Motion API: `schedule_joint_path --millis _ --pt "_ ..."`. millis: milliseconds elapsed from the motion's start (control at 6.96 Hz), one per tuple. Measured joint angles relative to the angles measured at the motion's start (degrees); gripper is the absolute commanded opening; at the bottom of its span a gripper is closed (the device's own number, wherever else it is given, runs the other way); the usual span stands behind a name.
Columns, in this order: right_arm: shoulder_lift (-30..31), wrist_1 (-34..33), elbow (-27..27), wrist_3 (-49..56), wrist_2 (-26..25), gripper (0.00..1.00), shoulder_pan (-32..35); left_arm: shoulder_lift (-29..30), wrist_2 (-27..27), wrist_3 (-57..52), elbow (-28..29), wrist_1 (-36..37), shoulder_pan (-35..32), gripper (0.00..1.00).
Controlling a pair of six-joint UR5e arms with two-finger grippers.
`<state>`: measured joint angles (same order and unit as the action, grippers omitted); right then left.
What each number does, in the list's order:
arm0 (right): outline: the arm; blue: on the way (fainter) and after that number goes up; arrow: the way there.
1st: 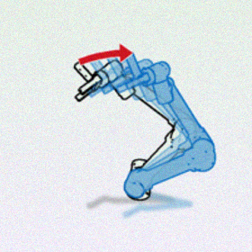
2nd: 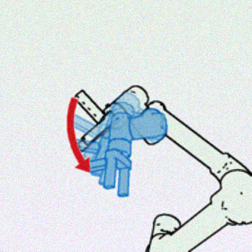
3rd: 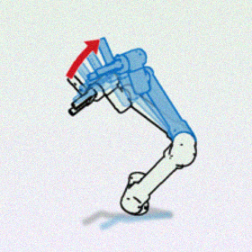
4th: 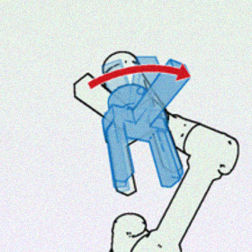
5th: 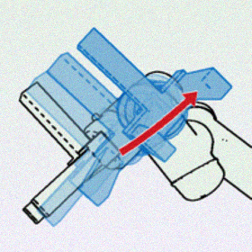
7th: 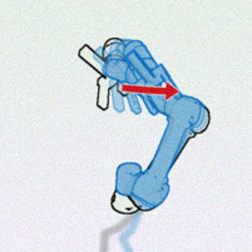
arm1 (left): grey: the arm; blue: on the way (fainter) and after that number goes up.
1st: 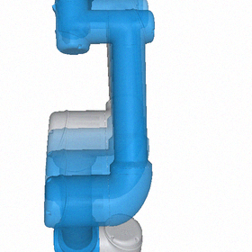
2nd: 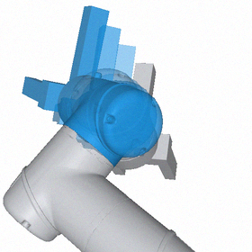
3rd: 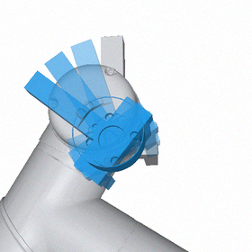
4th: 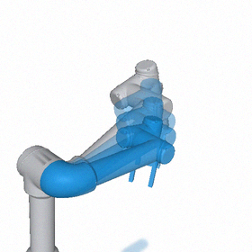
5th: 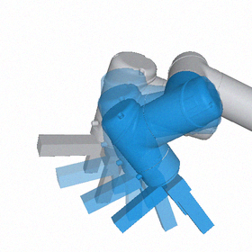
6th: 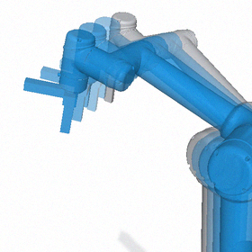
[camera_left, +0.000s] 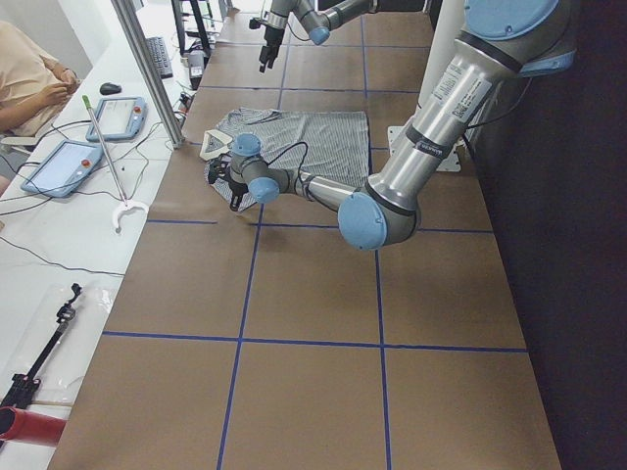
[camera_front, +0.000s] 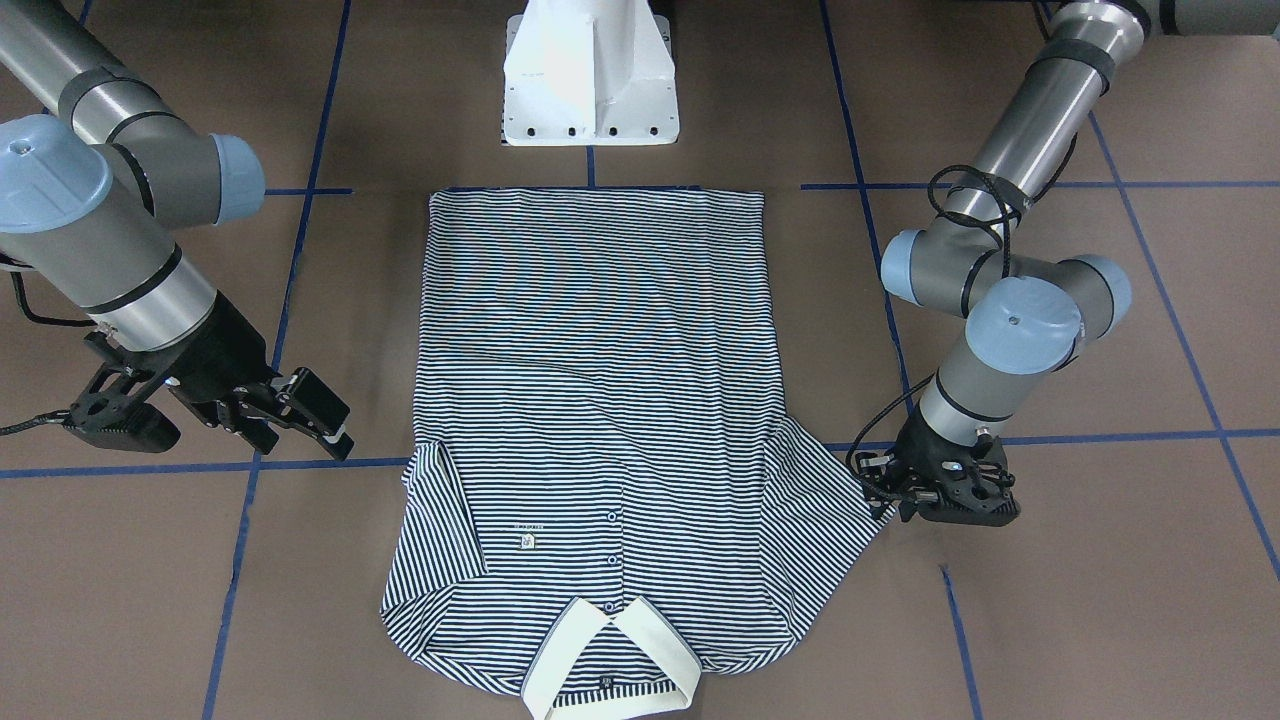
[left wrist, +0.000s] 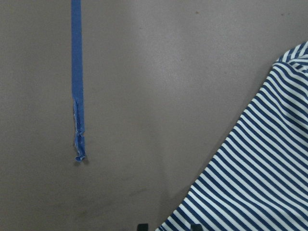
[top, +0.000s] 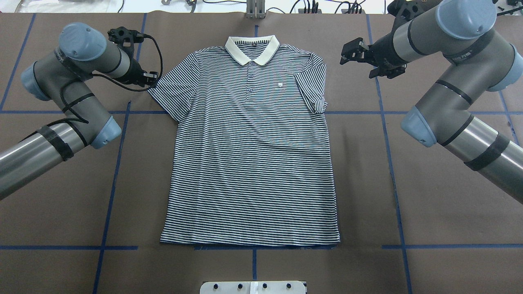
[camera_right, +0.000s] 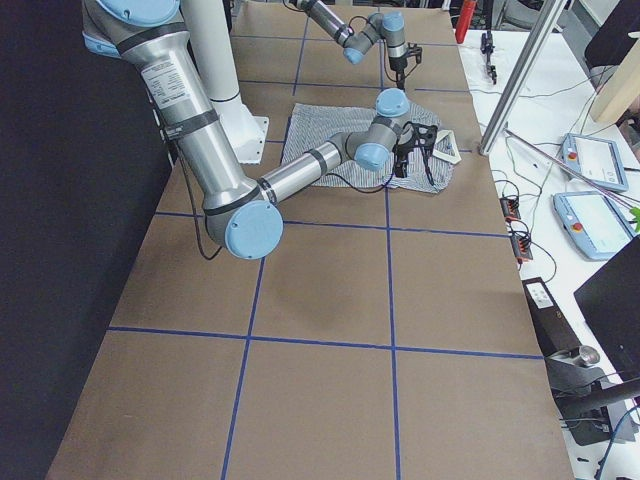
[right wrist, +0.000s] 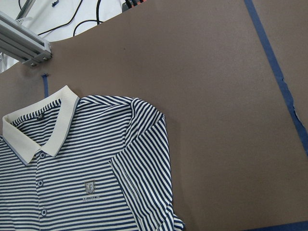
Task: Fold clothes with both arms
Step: 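Bring the left gripper beside the shirt's shoulder while the right gripper hovers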
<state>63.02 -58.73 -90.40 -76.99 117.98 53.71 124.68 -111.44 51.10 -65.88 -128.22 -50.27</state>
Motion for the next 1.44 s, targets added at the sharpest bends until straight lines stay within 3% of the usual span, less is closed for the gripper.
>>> schedule_joint_path --millis 1150,1294,1438 --pt "-0.02 -0.14 -0.04 -0.02 0.06 1.0 0.0 0.1 0.02 0.21 0.89 -0.08 0.66 0.42" --pt "0.04 -0.15 -0.04 -0.01 0.06 1.0 0.04 0.26 0.04 0.49 1.11 -0.06 0.85 0.31" --pt "0.11 -0.14 -0.04 0.0 0.06 1.0 0.07 0.41 0.04 0.72 1.26 -0.06 0.98 0.0"
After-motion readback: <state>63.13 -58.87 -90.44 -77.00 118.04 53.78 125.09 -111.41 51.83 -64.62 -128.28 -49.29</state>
